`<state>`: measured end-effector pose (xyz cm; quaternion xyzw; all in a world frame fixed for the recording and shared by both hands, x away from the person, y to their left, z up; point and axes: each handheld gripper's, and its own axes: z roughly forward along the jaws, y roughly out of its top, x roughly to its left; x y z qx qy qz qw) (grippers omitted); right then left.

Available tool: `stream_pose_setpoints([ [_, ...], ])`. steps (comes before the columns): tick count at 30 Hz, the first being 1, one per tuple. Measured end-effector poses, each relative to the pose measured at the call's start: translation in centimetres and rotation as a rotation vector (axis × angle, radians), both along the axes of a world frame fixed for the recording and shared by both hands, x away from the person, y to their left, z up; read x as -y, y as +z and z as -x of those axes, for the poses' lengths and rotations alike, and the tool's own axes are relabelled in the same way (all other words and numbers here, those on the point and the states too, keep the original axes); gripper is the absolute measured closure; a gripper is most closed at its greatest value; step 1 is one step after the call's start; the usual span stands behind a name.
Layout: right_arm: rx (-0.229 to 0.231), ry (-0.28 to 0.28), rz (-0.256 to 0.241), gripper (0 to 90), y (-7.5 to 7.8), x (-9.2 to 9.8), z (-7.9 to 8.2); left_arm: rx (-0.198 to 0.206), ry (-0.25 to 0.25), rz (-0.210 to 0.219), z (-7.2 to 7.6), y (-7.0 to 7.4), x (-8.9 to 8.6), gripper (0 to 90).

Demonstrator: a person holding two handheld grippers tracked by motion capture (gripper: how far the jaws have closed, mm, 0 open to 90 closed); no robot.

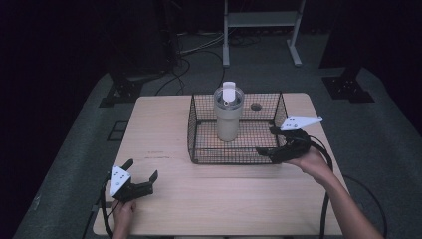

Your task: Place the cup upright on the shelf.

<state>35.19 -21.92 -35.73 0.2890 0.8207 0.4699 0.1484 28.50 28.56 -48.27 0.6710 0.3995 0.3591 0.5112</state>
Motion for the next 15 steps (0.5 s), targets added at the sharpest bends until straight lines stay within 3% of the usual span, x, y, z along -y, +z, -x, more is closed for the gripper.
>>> stream_pose_setpoints([
  [15,-0.02,-0.006,0.008,10.0,-1.3,1.2,1.5,0.001,0.002,-0.002,0.0,0.0,0.0,0.0],
])
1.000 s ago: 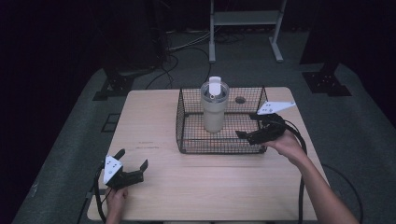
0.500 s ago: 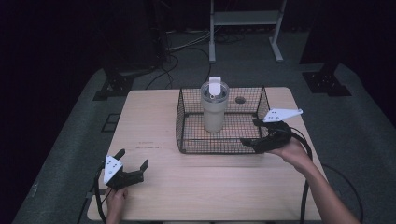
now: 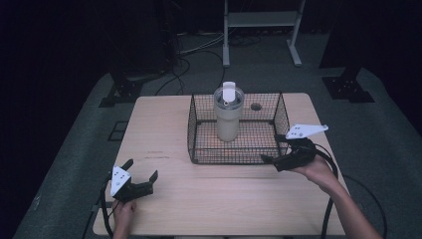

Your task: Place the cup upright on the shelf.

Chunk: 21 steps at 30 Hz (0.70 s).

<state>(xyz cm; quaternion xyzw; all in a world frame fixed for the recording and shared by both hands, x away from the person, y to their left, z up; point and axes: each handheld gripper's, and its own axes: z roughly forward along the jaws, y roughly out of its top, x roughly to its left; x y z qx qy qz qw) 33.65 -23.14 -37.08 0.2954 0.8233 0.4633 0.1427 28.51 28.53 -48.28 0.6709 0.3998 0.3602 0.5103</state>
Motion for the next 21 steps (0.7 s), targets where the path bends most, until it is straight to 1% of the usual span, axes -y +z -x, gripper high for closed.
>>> stream_pose_setpoints([
  [4,-0.004,0.004,-0.012,9.9,-0.4,0.4,0.4,0.0,0.0,0.0,0.0,0.0,0.0,0.0],
  [10,-0.011,0.003,-0.017,10.0,-1.0,0.7,1.1,0.0,0.0,0.0,0.0,0.0,0.0,0.0],
  [19,-0.017,-0.017,-0.04,10.0,-1.9,1.7,1.8,-0.001,0.001,-0.001,0.0,0.0,0.0,0.0],
  [21,-0.013,-0.022,-0.043,9.9,-2.1,2.0,1.9,-0.001,0.001,-0.001,0.0,0.0,0.0,0.0],
])
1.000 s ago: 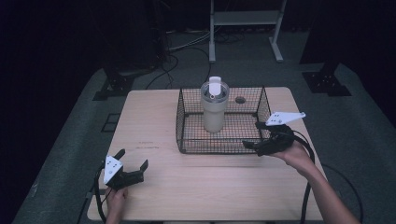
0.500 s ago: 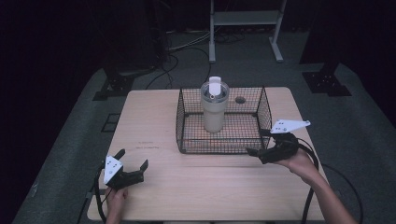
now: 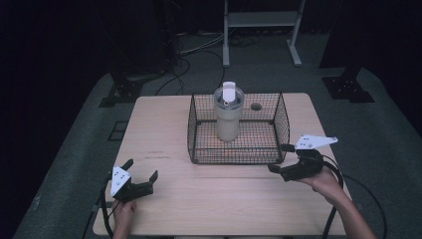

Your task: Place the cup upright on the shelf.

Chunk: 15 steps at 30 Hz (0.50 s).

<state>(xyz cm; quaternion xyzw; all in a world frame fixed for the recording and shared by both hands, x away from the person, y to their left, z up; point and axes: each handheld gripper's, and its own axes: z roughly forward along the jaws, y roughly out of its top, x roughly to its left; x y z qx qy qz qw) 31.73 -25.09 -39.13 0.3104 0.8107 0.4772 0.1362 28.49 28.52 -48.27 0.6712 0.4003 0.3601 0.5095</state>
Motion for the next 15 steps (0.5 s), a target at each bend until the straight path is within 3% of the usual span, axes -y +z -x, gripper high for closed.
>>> stream_pose_setpoints([
  [15,-0.025,-0.045,-0.038,10.0,-2.1,1.8,1.1,-0.003,0.002,-0.001,0.0,0.0,0.0,0.0],
])
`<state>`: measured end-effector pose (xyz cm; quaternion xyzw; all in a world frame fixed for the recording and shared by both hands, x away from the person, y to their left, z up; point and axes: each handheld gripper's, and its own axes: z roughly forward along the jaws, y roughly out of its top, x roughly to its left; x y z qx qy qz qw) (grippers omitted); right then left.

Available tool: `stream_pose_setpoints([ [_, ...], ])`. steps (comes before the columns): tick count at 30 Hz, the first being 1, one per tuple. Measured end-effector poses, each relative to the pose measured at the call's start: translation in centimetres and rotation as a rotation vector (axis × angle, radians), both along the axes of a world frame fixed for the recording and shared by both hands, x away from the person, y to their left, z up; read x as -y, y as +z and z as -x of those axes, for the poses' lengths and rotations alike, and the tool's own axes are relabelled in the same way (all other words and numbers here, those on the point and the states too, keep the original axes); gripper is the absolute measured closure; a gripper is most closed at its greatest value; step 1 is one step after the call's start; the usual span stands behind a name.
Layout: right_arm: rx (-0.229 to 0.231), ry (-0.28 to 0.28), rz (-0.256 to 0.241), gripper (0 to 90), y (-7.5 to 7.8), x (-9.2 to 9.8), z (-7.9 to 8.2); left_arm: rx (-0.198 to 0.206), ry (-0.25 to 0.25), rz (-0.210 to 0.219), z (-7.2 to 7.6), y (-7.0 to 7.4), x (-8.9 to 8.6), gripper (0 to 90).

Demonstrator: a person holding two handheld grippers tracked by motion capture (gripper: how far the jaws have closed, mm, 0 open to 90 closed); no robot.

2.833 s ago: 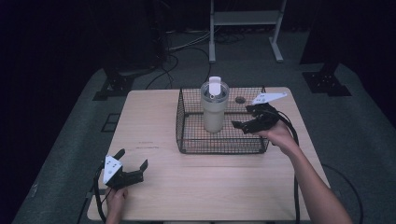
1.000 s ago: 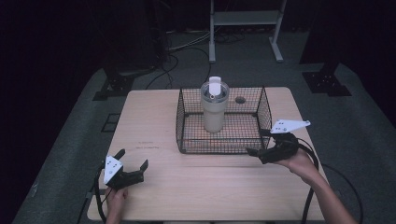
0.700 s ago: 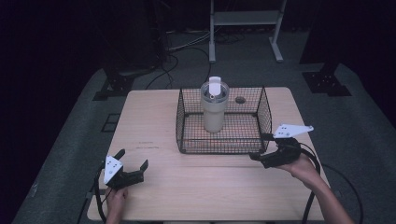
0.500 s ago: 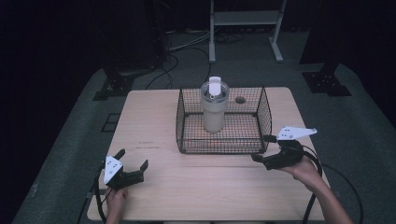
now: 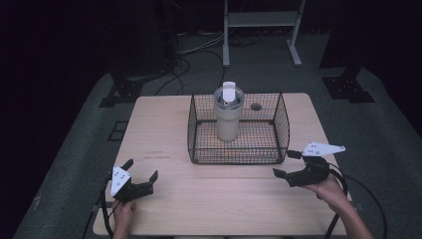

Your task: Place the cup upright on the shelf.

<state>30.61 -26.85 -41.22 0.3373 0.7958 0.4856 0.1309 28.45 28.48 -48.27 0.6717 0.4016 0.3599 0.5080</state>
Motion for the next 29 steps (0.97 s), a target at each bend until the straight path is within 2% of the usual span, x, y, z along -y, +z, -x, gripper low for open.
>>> stream_pose_setpoints([
  [19,0.007,-0.058,-0.013,10.0,-2.4,2.0,2.1,-0.001,0.002,-0.001,0.0,0.0,0.0,0.0],
  [25,0.006,-0.062,-0.012,9.9,-3.6,2.0,3.1,-0.002,0.003,0.0,0.0,0.0,0.0,0.0],
  [29,0.03,-0.093,-0.015,9.9,-4.3,2.2,4.0,0.002,0.004,-0.001,0.0,0.0,0.1,0.0],
])
